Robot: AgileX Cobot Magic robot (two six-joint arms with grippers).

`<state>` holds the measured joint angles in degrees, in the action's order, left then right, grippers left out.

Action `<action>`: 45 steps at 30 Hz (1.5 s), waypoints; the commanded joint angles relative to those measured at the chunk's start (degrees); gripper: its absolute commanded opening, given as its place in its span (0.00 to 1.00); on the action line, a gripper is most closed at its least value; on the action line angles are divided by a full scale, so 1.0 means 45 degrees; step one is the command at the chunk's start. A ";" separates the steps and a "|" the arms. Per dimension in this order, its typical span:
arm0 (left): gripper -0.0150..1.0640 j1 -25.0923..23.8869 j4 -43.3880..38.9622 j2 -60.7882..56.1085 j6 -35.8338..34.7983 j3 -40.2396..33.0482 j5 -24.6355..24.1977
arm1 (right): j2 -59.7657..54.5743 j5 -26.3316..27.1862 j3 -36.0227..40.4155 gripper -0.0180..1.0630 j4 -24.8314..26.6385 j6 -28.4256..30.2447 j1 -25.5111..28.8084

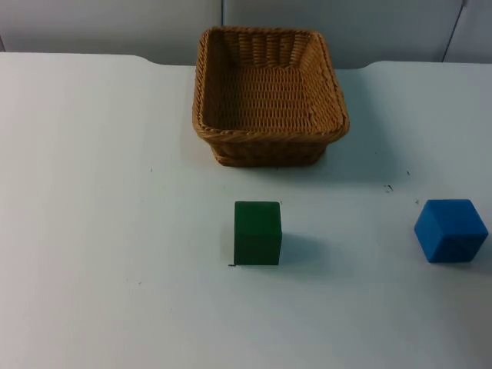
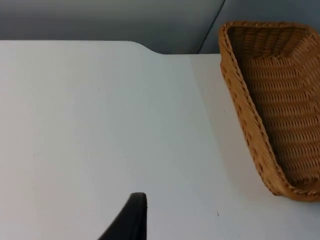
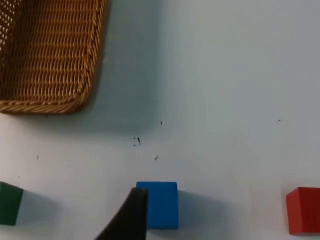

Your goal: Pick up the basket with the left hand and place the blue cube into the basket with the right hand.

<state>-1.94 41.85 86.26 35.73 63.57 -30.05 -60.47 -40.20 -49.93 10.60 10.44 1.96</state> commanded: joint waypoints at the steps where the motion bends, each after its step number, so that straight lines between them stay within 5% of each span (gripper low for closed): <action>1: 0.98 0.0079 0.0664 0.0620 0.0538 0.0269 0.0070 | -0.0080 0.0134 -0.0133 0.98 0.0035 0.0111 0.0065; 8: 0.98 0.0079 0.3311 0.3586 0.2956 0.1923 -0.0364 | -0.0083 0.0157 -0.0133 0.98 0.0035 0.0165 0.0065; 17: 0.98 0.0324 0.3712 0.6489 0.3272 0.4930 -0.1828 | -0.0083 -0.0031 -0.0133 0.98 0.0012 0.0158 0.0065; 29: 0.98 0.1676 0.3712 1.0231 0.2354 0.8782 -0.2318 | -0.0083 -0.0362 -0.0133 0.98 0.0012 0.0289 0.0065; 34: 0.98 0.2103 0.3712 1.2264 0.1475 1.1090 -0.3739 | -0.0083 -0.0225 -0.0133 0.98 0.0012 0.0386 0.0065; 45: 0.98 0.2498 0.3397 1.4272 0.0160 1.3500 -0.4263 | -0.0083 -0.0229 -0.0133 0.98 0.0037 0.0386 0.0065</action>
<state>8.91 57.19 150.26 37.21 123.63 -48.20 -60.61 -41.86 -49.93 10.59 11.69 1.96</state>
